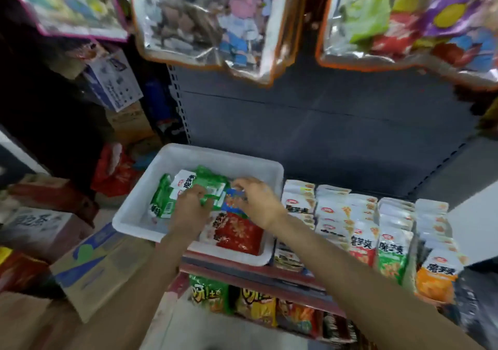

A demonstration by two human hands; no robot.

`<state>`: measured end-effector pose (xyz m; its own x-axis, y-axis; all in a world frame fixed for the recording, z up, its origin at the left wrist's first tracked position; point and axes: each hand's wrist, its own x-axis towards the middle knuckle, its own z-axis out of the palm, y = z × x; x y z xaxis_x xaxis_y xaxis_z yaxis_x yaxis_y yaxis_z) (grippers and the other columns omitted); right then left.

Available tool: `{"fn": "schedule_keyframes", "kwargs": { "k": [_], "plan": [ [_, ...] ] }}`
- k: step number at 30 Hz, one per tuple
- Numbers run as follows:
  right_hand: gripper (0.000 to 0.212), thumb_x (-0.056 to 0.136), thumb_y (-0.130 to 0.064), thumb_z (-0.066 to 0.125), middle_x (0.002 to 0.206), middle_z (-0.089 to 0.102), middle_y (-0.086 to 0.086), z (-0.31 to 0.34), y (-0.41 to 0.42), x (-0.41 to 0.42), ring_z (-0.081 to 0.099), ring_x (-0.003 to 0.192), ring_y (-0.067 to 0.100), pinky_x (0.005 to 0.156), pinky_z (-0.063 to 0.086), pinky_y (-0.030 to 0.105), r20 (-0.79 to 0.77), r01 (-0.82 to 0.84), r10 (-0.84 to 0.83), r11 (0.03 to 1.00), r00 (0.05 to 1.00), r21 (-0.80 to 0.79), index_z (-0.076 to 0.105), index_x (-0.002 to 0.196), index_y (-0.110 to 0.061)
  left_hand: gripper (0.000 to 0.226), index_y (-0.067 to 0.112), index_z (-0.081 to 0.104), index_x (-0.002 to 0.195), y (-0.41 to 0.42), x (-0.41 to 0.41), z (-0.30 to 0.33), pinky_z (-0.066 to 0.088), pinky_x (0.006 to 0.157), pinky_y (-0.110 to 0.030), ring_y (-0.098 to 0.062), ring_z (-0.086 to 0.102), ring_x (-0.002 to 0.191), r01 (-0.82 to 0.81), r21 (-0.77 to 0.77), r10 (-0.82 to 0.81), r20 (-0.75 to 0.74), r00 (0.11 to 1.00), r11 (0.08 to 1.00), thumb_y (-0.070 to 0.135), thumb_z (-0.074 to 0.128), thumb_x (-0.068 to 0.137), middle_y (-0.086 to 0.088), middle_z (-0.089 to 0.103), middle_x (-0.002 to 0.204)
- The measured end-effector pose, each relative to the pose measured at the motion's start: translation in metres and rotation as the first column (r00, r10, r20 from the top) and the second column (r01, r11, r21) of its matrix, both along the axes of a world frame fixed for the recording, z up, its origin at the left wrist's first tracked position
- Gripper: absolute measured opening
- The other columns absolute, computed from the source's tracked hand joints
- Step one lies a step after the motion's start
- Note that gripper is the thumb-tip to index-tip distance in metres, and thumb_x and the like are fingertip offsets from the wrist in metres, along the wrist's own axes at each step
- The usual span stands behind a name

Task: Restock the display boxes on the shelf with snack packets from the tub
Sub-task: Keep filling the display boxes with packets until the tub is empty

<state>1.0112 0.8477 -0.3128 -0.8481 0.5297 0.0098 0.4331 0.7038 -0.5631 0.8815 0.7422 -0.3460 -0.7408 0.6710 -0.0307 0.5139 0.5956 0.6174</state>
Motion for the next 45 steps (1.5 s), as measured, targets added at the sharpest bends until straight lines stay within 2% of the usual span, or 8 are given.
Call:
{"fn": "schedule_keyframes", "kwargs": {
  "k": [7, 13, 19, 24, 29, 35, 40, 45],
  "plan": [
    [0.066, 0.091, -0.023, 0.056, 0.151, 0.025, 0.013, -0.074, -0.011, -0.104, 0.024, 0.139, 0.028, 0.111, 0.031, 0.037, 0.289, 0.095, -0.077, 0.994, 0.954, -0.047, 0.023, 0.147, -0.011, 0.046, 0.009, 0.045, 0.132, -0.003, -0.096, -0.048, 0.038, 0.099, -0.033, -0.027, 0.049, 0.120, 0.261, -0.334, -0.325, -0.152, 0.933, 0.906, 0.022, 0.057, 0.089, -0.012, 0.051, 0.132],
    [0.084, 0.093, -0.015, 0.054, 0.160, -0.005, 0.002, -0.101, -0.021, -0.139, 0.007, 0.147, 0.021, 0.114, 0.025, 0.039, 0.393, 0.080, -0.079, 0.997, 0.916, 0.014, -0.006, 0.151, -0.018, 0.079, 0.012, 0.010, 0.151, -0.008, -0.137, -0.076, 0.015, 0.117, -0.033, -0.026, 0.008, 0.146, 0.348, -0.432, -0.392, -0.015, 0.920, 0.832, 0.028, 0.058, 0.090, -0.012, 0.007, 0.158],
    [0.050, 0.082, 0.010, 0.053, 0.118, 0.059, 0.012, -0.097, -0.036, -0.142, 0.061, 0.103, 0.030, 0.074, 0.047, 0.036, 0.466, -0.042, -0.164, 0.916, 0.870, 0.400, 0.043, 0.127, -0.009, 0.065, 0.008, 0.032, 0.144, 0.002, -0.142, -0.072, 0.026, 0.112, -0.030, -0.026, 0.031, 0.136, 0.266, -0.196, -0.261, 0.048, 0.964, 0.944, 0.018, 0.063, 0.087, -0.014, 0.028, 0.149],
    [0.027, 0.098, -0.019, 0.046, 0.114, 0.063, 0.013, -0.090, -0.021, -0.146, 0.061, 0.103, 0.029, 0.081, 0.048, 0.033, 0.514, -0.038, -0.080, 0.976, 0.854, 0.215, 0.057, 0.123, -0.014, 0.063, 0.009, 0.037, 0.142, -0.002, -0.136, -0.070, 0.032, 0.107, -0.029, -0.027, 0.041, 0.127, 0.185, -0.089, -0.175, 0.106, 0.979, 0.979, 0.011, 0.064, 0.085, -0.013, 0.035, 0.144],
    [0.024, 0.096, -0.012, 0.049, 0.094, 0.067, 0.012, -0.078, -0.022, -0.122, 0.062, 0.083, 0.027, 0.071, 0.048, 0.030, 0.204, 0.221, -0.215, 0.975, 0.955, -0.003, 0.063, 0.115, -0.016, 0.087, 0.010, 0.008, 0.150, -0.005, -0.120, -0.051, 0.036, 0.107, -0.038, -0.030, 0.032, 0.136, 0.024, 0.094, -0.047, 0.254, 0.966, 0.995, 0.011, 0.066, 0.085, -0.017, 0.014, 0.154],
    [0.018, 0.091, -0.006, 0.059, 0.099, 0.071, 0.006, -0.042, -0.026, -0.061, 0.067, 0.087, 0.016, 0.082, 0.053, 0.031, -0.163, 0.257, -0.388, 0.816, 0.907, -0.517, 0.069, 0.105, -0.010, 0.029, 0.003, 0.052, 0.115, -0.012, -0.085, -0.010, 0.052, 0.080, -0.029, -0.015, 0.064, 0.085, -0.037, 0.316, -0.119, 0.459, 0.881, 0.948, 0.012, 0.062, 0.089, -0.005, 0.064, 0.100],
    [0.023, 0.086, -0.001, 0.063, 0.084, 0.067, -0.005, -0.005, -0.018, -0.002, 0.062, 0.069, -0.002, 0.074, 0.052, 0.027, -0.270, 0.200, -0.400, 0.810, 0.876, -0.552, 0.061, 0.085, -0.024, 0.021, 0.016, 0.052, 0.079, -0.002, -0.023, 0.029, 0.052, 0.055, -0.014, 0.001, 0.063, 0.053, 0.054, 0.508, -0.316, 0.446, 0.838, 0.860, 0.000, 0.054, 0.092, -0.003, 0.060, 0.073],
    [0.035, 0.086, 0.004, 0.060, 0.105, 0.063, 0.002, 0.031, 0.002, 0.060, 0.059, 0.084, -0.003, 0.080, 0.048, 0.020, -0.419, 0.226, -0.442, 0.852, 0.793, -0.472, 0.052, 0.112, -0.018, 0.026, 0.022, 0.052, 0.076, 0.031, 0.050, 0.058, 0.051, 0.057, -0.017, 0.001, 0.061, 0.053, 0.217, 0.516, -0.445, 0.374, 0.814, 0.829, 0.001, 0.053, 0.092, 0.004, 0.058, 0.064]
  ]
}}
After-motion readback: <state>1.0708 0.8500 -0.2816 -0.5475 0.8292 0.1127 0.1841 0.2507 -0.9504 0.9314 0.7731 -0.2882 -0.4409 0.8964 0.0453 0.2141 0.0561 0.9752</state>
